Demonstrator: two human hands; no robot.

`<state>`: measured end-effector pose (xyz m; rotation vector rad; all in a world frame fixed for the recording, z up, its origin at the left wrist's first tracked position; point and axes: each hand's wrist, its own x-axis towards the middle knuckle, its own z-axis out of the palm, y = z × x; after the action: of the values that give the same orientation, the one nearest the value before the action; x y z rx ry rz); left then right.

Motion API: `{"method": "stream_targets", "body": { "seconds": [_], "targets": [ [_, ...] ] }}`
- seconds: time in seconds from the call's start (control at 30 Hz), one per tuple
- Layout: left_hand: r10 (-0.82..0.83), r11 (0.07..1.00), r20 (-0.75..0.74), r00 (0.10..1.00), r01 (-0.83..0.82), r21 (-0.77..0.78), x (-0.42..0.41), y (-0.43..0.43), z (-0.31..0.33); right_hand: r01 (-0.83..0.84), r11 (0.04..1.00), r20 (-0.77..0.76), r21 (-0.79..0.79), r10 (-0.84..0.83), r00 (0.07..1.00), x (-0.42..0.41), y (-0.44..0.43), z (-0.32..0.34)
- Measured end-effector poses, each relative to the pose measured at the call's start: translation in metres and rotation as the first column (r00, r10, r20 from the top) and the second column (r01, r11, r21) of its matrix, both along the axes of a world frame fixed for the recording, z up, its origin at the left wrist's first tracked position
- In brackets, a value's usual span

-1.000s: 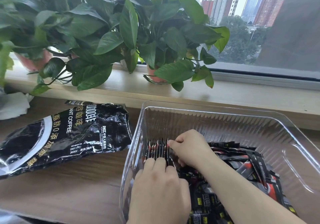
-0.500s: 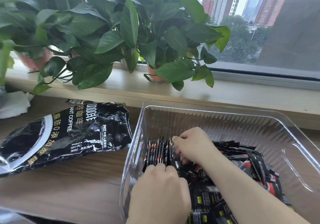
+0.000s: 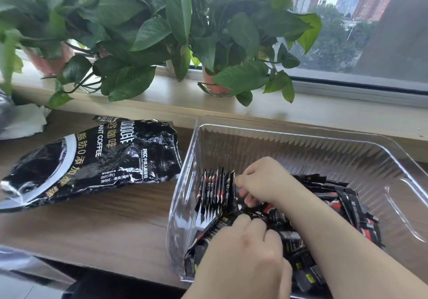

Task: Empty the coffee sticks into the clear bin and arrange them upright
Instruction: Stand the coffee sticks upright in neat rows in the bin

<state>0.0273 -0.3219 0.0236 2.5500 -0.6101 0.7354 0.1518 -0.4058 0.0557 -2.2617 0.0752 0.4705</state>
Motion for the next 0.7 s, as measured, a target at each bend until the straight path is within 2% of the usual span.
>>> {"method": "stream_targets", "body": {
  "seconds": [0.13, 0.3, 0.43, 0.5, 0.53, 0.6, 0.7],
  "targets": [
    [-0.029, 0.999, -0.024, 0.999, 0.030, 0.014, 0.002, -0.007, -0.008, -0.039, 0.999, 0.006, 0.015, 0.039, 0.999, -0.001, 0.001, 0.001],
    [-0.049, 0.999, -0.170, 0.984, 0.052, 0.013, 0.005, 0.002, 0.004, -0.097, 0.995, 0.026, -0.032, 0.098, 0.995, -0.004, -0.002, 0.004],
    [0.082, 0.981, -0.326, 0.942, -0.019, 0.192, 0.018, 0.014, 0.022, -0.103, 0.994, 0.030, -0.036, 0.104, 0.994, -0.004, -0.002, 0.004],
    [0.236, 0.909, -0.320, 0.918, -0.092, 0.406, 0.025, 0.012, 0.029, -0.099, 0.994, 0.042, -0.050, 0.101, 0.994, -0.003, -0.002, 0.003],
    [0.286, 0.882, -0.335, 0.898, -0.109, 0.458, 0.025, 0.012, 0.028, -0.102, 0.993, 0.053, -0.057, 0.105, 0.993, -0.003, -0.003, 0.003],
    [0.344, 0.879, -0.452, 0.823, -0.114, 0.463, 0.024, 0.010, 0.026, -0.109, 0.993, 0.073, -0.051, 0.113, 0.991, -0.003, -0.003, 0.002],
    [0.383, 0.897, -0.469, 0.796, -0.198, 0.396, 0.024, 0.013, 0.026, -0.104, 0.994, 0.091, -0.017, 0.105, 0.990, -0.003, -0.001, -0.001]
  ]
}}
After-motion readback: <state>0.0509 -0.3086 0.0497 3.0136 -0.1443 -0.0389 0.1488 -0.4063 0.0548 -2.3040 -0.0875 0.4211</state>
